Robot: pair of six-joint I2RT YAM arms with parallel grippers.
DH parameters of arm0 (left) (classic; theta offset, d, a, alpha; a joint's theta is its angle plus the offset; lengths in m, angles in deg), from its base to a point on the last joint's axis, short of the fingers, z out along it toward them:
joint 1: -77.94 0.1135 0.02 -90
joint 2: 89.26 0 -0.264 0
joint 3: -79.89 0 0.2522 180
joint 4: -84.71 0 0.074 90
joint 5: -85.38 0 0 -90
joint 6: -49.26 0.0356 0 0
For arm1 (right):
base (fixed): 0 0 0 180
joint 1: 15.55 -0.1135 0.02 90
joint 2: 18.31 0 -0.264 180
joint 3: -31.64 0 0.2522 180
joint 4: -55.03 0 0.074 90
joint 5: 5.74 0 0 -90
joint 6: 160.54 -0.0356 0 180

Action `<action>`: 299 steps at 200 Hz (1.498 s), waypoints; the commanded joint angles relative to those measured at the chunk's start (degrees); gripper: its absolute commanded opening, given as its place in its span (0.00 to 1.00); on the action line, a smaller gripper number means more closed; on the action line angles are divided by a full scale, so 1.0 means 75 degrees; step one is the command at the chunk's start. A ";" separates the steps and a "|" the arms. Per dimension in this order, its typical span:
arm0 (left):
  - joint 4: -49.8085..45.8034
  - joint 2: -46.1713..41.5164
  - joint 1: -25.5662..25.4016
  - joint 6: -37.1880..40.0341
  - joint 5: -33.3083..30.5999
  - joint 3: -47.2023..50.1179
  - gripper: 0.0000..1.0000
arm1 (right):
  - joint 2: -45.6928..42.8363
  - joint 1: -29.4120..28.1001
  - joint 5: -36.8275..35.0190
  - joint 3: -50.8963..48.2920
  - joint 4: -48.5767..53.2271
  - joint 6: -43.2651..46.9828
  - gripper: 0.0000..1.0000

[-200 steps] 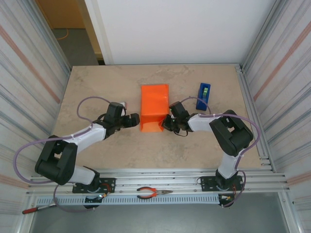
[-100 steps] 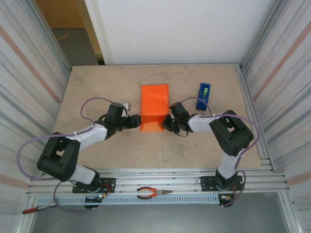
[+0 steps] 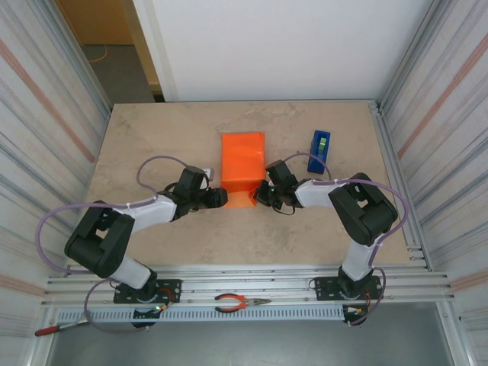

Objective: Wrap the gift box in paper
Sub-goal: Fold the wrapping paper for the gift box.

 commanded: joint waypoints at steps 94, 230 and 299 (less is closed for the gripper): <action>-0.0107 0.0139 -0.0345 0.0097 -0.0363 0.0020 0.46 | 0.0133 -0.0090 -0.0004 -0.0224 0.0175 -0.0141 0.00; -0.0614 0.0780 -0.0665 0.0010 -0.1010 -0.0524 0.27 | 0.0101 -0.0103 0.0007 -0.0267 0.0158 -0.0141 0.00; -0.0954 0.0607 -0.0870 0.0245 -0.1338 -0.0684 0.26 | 0.0086 -0.0100 0.0011 -0.0292 0.0146 -0.0141 0.00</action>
